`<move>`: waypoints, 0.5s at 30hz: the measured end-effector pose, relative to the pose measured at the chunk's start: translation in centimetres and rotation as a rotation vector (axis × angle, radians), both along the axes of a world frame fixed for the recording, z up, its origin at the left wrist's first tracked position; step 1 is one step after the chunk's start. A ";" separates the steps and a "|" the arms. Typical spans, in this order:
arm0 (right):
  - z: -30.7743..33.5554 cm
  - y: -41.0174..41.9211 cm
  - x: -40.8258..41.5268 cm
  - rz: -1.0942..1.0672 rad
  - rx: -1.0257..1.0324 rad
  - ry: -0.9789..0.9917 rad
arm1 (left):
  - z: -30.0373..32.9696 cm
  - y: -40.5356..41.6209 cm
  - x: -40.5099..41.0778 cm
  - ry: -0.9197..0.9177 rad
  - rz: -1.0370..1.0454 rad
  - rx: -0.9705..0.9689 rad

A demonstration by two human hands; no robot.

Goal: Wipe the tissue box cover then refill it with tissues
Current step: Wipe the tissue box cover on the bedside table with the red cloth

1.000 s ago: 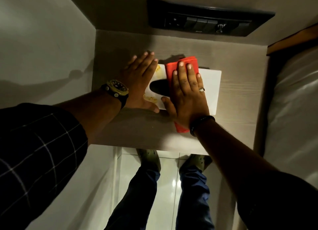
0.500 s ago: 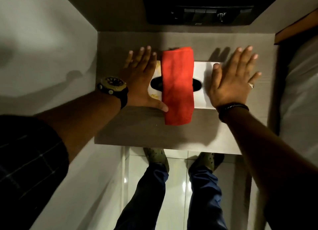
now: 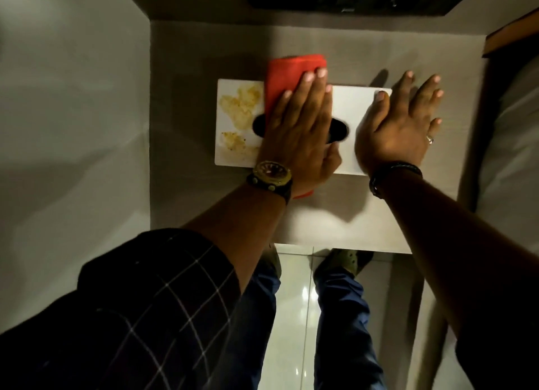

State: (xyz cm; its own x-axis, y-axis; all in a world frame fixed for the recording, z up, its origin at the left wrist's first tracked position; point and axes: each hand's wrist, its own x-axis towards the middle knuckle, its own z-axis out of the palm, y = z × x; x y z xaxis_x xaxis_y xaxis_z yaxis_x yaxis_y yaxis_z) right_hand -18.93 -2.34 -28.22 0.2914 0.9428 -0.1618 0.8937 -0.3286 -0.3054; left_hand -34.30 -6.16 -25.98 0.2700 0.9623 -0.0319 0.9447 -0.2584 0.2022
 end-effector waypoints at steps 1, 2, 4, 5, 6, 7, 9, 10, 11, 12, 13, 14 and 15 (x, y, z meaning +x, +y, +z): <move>0.2 0.0 0.1 0.007 -0.011 -0.011 | 0.0 0.0 -0.9 0.019 -0.008 -0.010; 0.3 0.0 0.2 0.009 -0.021 -0.018 | 0.0 0.0 -2.0 0.044 -0.019 -0.017; 0.2 -0.2 0.2 0.007 -0.043 -0.008 | -0.3 -0.4 -4.5 0.080 -0.031 -0.017; 0.3 -0.1 0.2 0.003 -0.045 0.001 | -0.2 -0.4 -5.5 0.099 -0.040 -0.013; 0.3 0.0 0.2 -0.004 -0.039 0.011 | 0.0 -0.3 -6.2 0.115 -0.046 -0.004; 0.3 0.0 0.2 -0.012 -0.032 0.025 | 0.1 -0.2 -6.6 0.117 -0.045 0.004; 0.1 0.0 0.2 -0.018 -0.029 0.050 | 0.2 0.0 -6.9 0.111 -0.010 0.001; 0.1 0.0 0.2 -0.017 -0.031 0.059 | 0.1 -0.1 -6.9 0.118 0.020 -0.006; 0.0 0.0 0.2 -0.014 -0.032 0.066 | 0.2 -0.2 -7.0 0.122 0.056 -0.017; 0.0 0.0 0.3 -0.013 -0.032 0.073 | 0.2 -0.3 -7.2 0.122 0.097 -0.033; 0.0 0.0 0.4 -0.011 -0.032 0.078 | 0.3 -0.4 -7.5 0.120 0.140 -0.048; 0.0 0.0 0.4 -0.008 -0.031 0.080 | 0.4 -0.4 -7.8 0.118 0.174 -0.060; 0.0 0.0 0.4 -0.007 -0.028 0.081 | 0.6 -0.4 -8.1 0.119 0.189 -0.070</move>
